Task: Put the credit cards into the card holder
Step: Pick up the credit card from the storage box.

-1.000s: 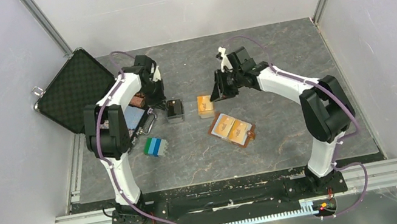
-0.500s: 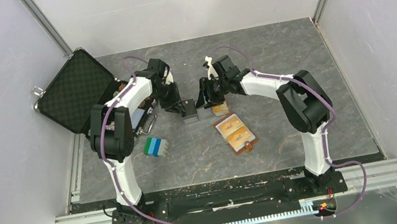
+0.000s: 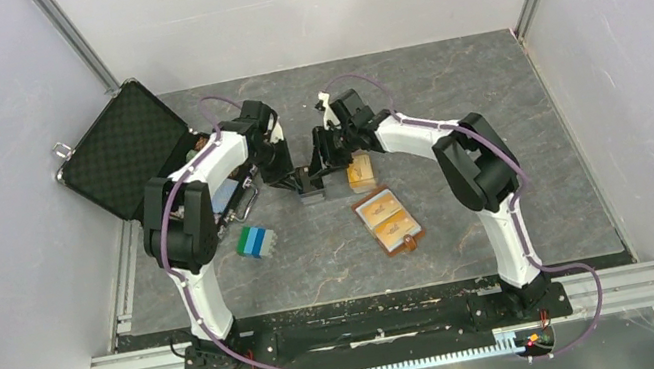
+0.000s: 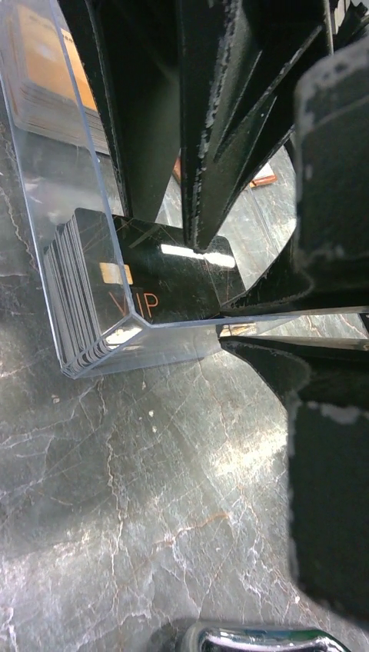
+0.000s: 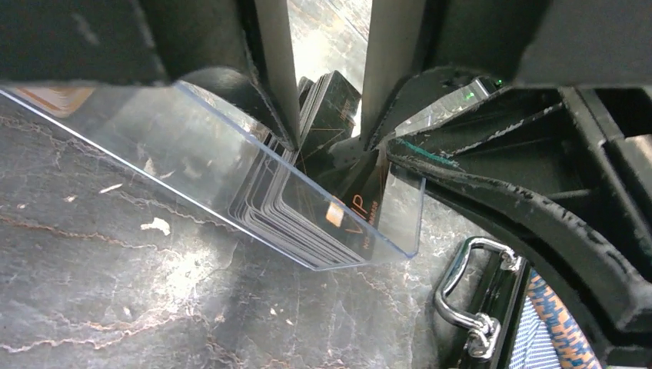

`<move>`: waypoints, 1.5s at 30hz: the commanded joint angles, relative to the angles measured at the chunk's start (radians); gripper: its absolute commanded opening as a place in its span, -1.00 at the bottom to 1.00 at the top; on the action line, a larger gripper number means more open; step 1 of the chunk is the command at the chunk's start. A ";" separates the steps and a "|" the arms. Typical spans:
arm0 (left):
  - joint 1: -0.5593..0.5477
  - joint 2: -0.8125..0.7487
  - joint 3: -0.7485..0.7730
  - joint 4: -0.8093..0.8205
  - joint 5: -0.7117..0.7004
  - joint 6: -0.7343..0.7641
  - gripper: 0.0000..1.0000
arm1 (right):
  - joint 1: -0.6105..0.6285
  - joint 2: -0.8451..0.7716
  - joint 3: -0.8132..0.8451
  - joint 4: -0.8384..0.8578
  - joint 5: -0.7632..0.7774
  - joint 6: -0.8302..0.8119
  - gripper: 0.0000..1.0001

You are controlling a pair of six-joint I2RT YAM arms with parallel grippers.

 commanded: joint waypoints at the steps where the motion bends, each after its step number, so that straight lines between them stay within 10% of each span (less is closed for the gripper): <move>1: 0.000 -0.048 -0.010 0.001 0.019 0.016 -0.78 | 0.026 0.042 0.111 -0.080 0.041 -0.053 -0.38; 7: 0.001 -0.047 -0.009 0.001 0.027 0.021 -0.79 | 0.030 0.044 0.117 -0.084 0.037 -0.053 -1.00; 28: 0.001 -0.049 -0.009 -0.018 -0.040 0.032 -0.89 | 0.030 -0.045 0.157 -0.222 0.120 -0.157 -1.00; 45: 0.000 -0.040 -0.009 -0.018 -0.034 0.037 -0.93 | 0.032 -0.016 0.039 0.042 -0.128 0.005 -0.73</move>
